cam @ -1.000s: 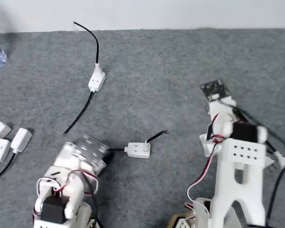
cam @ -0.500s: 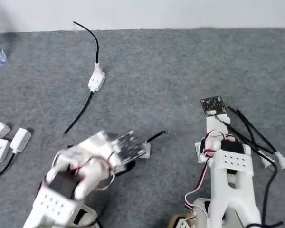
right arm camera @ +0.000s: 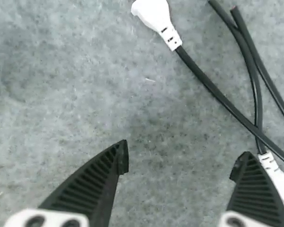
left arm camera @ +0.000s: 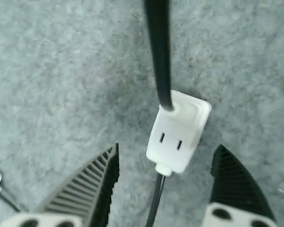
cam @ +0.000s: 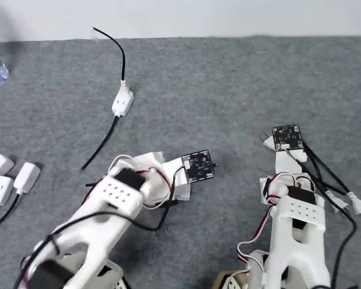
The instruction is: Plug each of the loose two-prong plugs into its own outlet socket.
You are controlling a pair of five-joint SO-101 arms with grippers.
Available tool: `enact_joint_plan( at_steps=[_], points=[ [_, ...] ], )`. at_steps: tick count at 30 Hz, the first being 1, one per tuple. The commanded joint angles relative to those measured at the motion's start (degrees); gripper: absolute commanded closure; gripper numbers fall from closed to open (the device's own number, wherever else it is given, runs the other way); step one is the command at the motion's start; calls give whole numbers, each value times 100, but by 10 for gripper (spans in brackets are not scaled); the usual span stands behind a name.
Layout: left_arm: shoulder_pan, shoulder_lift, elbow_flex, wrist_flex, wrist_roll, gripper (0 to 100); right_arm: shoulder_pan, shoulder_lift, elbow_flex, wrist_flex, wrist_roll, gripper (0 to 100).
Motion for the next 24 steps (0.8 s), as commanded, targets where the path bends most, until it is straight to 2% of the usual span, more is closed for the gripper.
enact_joint_plan(
  at_steps=[1,5,12,14,16,19,24],
  points=[
    [26,826,-444,-466,-202,706,57,189,-114,-127,97,660],
    [79,1679,-866,-448,-229,706,57,576,-334,-154,97,660],
    [114,2101,-1473,273,-369,711,57,804,-457,-154,97,660],
    [114,2110,-1473,281,-448,742,57,804,-457,-136,97,660],
    [202,2110,-1481,501,-484,825,48,804,-457,-119,97,664],
    [334,2110,-1481,932,-782,989,48,804,-448,-145,97,738],
    [325,2110,-1490,1099,-835,988,48,804,-448,-154,97,943]
  ],
)
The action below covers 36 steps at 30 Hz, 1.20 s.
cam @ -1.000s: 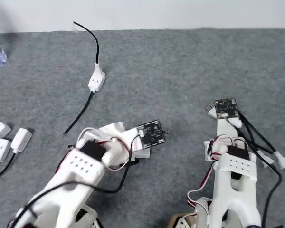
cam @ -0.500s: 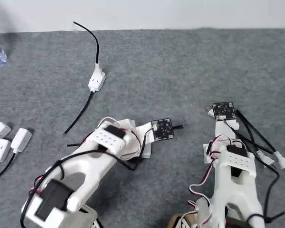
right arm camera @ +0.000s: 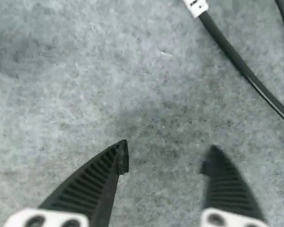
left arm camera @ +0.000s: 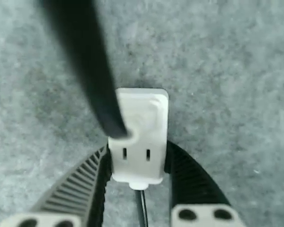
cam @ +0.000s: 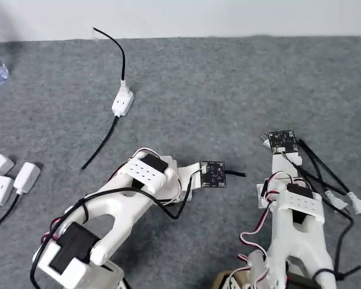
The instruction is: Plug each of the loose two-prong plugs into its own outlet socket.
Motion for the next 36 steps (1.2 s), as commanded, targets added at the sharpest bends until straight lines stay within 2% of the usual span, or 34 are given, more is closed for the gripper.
enact_joint_plan(
  at_steps=[1,9,11,17,21,25,31,36],
  points=[
    [9,-18,-198,176,-79,988,48,4,-404,-110,70,971],
    [-88,-26,-233,97,-53,989,48,4,-404,-110,53,961],
    [-202,-105,-400,0,176,989,48,4,-404,-110,44,961],
    [-1380,-738,-1798,167,712,989,48,4,-404,-110,44,961],
    [-2242,-712,-2730,202,1002,988,-154,40,-387,-110,70,961],
    [-2593,-88,-3442,-70,1310,988,-207,57,-378,-110,70,961],
    [-2347,1934,-5341,-70,2163,988,-215,57,-378,-101,70,961],
    [-2374,2857,-6993,1363,2347,988,-215,66,-378,-110,70,961]
  ],
)
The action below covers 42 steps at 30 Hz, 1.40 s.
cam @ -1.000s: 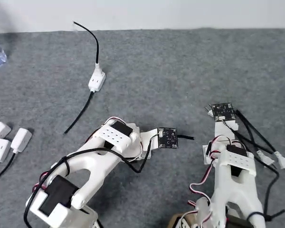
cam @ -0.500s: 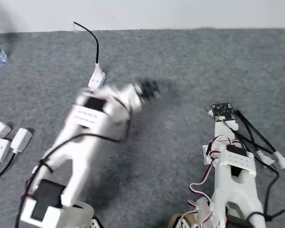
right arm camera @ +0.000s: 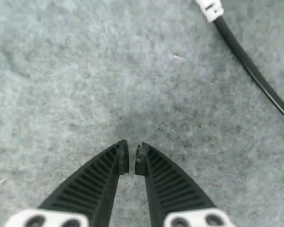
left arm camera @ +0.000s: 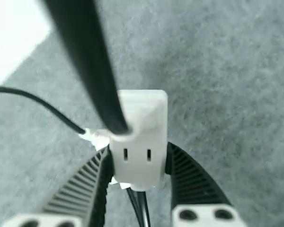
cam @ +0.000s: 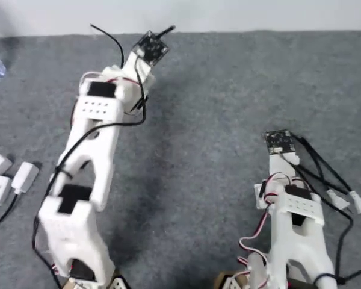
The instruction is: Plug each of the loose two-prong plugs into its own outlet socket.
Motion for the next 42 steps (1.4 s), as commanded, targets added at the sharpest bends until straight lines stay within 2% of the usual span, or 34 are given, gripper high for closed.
enact_joint_plan(
  at_steps=[1,8,14,20,27,33,39,42],
  points=[
    [26,440,-1560,1160,141,988,-40,13,-378,-92,53,961],
    [-97,325,-1534,1266,193,988,-40,13,-378,-92,53,961],
    [-651,281,-1543,448,1266,988,-48,13,-378,-92,53,961],
    [-378,949,-1798,97,1319,988,-48,13,-378,-84,53,961],
    [-404,2532,-3565,387,1521,988,-48,13,-378,-84,53,961],
    [-396,3771,-5323,1310,1486,975,-48,13,-378,-92,53,961],
    [-440,4633,-7143,2224,1398,784,-48,13,-378,-92,53,961],
    [-440,5020,-8004,2567,1398,746,-48,13,-378,-92,53,961]
  ],
)
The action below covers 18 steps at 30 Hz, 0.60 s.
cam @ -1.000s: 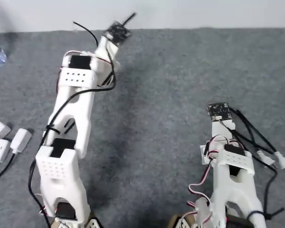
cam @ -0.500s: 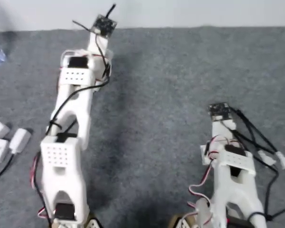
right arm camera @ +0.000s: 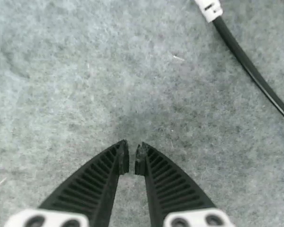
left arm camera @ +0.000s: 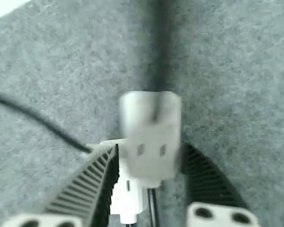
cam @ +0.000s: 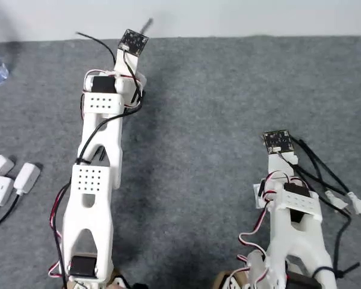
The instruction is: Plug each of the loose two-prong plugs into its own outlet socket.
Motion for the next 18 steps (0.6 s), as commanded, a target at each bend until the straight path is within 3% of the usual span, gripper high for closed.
enact_joint_plan(
  at_steps=[1,11,16,18],
  points=[
    [-35,290,-1411,492,-70,746,-48,13,-378,-92,53,961],
    [-299,-185,-1358,1037,-79,745,-48,13,-378,-92,53,961],
    [-1046,-1310,-1358,2092,-527,745,-48,13,-378,-92,53,961],
    [-1591,-1662,-1218,2119,-633,746,-48,13,-378,-92,53,961]
  ],
)
